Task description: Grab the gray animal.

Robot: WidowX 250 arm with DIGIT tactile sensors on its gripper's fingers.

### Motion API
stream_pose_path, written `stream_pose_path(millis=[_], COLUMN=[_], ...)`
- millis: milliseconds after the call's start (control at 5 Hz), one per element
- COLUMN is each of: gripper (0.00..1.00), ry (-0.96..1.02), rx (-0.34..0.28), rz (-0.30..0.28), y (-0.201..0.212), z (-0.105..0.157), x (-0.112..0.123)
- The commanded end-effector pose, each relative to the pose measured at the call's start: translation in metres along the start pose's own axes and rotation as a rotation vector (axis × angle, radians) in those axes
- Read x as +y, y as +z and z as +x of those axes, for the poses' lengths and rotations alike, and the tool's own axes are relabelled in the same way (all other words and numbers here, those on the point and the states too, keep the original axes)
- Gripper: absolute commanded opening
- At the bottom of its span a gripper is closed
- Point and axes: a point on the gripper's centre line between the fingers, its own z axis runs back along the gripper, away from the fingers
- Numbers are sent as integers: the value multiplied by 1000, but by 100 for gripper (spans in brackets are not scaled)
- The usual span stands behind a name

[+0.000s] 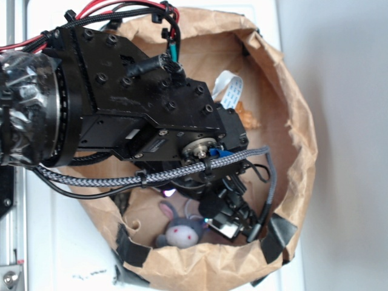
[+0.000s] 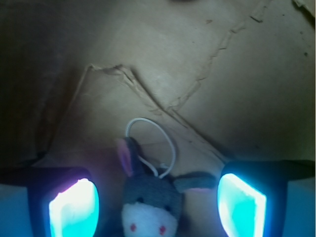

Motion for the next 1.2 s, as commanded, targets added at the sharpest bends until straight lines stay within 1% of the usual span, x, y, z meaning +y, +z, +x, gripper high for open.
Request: stream_pose_path(millis=[0,200,400,600,800,1000], gripper=[100,100,100,100,100,100], ry=[-37,-69,-49,24,70,62], rx=[-9,34,43,78,101,105], rz=[19,56,49,-7,-5,30], y=[3,7,5,2,1,-3], z=[-8,-17,-17,-27,-38,-48], x=[2,15,13,12,18,28])
